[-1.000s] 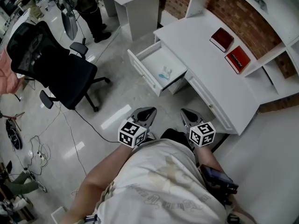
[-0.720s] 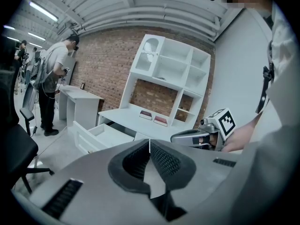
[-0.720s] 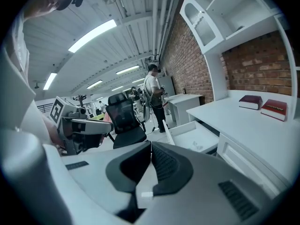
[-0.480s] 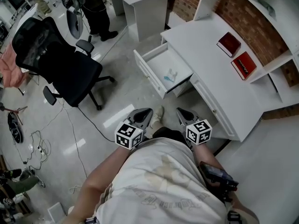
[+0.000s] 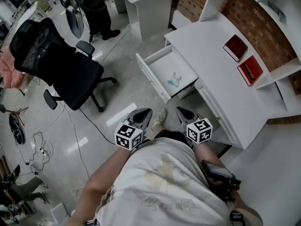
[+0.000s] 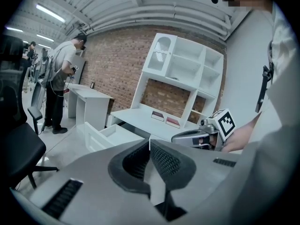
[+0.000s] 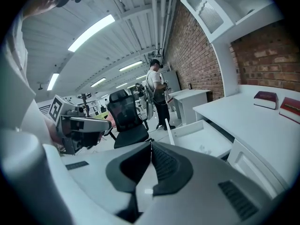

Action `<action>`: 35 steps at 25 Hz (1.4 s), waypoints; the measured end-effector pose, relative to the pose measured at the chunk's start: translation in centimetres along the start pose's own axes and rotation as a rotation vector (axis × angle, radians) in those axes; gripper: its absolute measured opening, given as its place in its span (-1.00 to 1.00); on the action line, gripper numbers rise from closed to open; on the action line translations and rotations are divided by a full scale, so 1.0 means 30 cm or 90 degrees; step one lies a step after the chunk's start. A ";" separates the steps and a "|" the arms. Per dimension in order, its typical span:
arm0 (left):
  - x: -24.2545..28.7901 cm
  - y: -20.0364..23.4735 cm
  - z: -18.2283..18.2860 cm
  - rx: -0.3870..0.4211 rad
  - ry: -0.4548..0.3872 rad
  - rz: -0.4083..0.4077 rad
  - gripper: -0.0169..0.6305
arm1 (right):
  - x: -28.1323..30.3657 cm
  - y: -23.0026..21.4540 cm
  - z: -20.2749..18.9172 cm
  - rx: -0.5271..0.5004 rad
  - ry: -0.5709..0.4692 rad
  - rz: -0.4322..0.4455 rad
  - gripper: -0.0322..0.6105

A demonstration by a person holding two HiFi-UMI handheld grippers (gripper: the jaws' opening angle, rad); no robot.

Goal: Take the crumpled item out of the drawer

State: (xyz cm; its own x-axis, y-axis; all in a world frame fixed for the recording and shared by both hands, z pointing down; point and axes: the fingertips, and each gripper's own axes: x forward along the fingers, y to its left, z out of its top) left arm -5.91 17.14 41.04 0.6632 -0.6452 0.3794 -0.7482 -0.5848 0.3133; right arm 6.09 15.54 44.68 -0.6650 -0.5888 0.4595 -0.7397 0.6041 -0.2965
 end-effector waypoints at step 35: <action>0.473 0.309 0.237 -0.004 0.079 -0.041 -0.86 | 0.372 -0.428 0.189 0.037 0.055 -0.013 -0.82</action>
State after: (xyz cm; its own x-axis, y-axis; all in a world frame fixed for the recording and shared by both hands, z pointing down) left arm -3.28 -0.93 43.14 0.7021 -0.5404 0.4636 -0.7049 -0.6198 0.3450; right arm 7.59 -1.85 48.87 -0.6401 -0.5511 0.5353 -0.7595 0.5588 -0.3330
